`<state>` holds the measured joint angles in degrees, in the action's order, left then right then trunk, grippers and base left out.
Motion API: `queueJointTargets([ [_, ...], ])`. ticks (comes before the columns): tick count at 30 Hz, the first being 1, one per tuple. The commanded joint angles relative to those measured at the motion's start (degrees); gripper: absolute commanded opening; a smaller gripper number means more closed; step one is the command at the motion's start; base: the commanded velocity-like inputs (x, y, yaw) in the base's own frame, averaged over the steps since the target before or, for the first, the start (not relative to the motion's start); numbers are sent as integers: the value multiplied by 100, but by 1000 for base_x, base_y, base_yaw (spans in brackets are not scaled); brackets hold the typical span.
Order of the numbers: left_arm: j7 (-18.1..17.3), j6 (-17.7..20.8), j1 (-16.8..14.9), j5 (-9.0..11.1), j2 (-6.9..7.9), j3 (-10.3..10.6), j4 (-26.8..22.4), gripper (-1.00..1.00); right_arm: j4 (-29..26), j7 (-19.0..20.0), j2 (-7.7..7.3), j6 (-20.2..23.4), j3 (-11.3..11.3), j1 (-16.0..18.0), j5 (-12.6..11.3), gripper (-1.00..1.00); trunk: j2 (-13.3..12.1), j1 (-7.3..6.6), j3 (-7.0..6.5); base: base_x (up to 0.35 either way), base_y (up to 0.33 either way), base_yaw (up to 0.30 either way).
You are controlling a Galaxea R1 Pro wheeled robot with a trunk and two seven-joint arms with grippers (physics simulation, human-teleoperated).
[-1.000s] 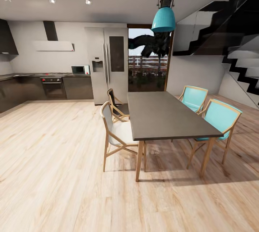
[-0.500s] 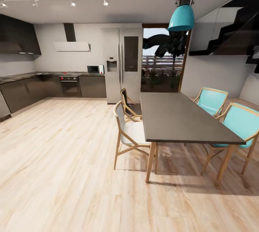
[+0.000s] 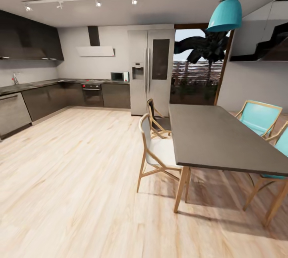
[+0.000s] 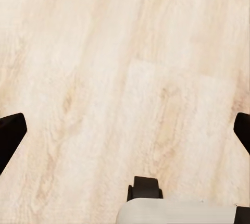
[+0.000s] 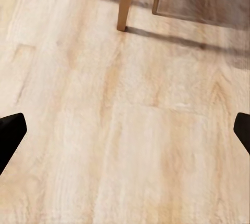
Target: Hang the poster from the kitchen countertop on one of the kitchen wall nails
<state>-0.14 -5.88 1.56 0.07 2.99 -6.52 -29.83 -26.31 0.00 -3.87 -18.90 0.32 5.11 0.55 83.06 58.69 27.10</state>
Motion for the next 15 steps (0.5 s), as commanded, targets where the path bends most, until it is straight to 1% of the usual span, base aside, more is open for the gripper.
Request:
queueJointTargets([
  [1,-2,-9,2,1,2,-8,-8,100,4,0,-1,-21,3,2,6,100,2,4,5,335,27,252],
  [9,-4,-10,2,1,15,-33,-7,100,7,-7,0,-30,3,-1,7,100,2,4,5,339,74,282],
  [15,-11,-10,2,1,15,-181,-11,100,8,-9,0,-27,3,-1,7,100,2,4,5,338,133,293],
])
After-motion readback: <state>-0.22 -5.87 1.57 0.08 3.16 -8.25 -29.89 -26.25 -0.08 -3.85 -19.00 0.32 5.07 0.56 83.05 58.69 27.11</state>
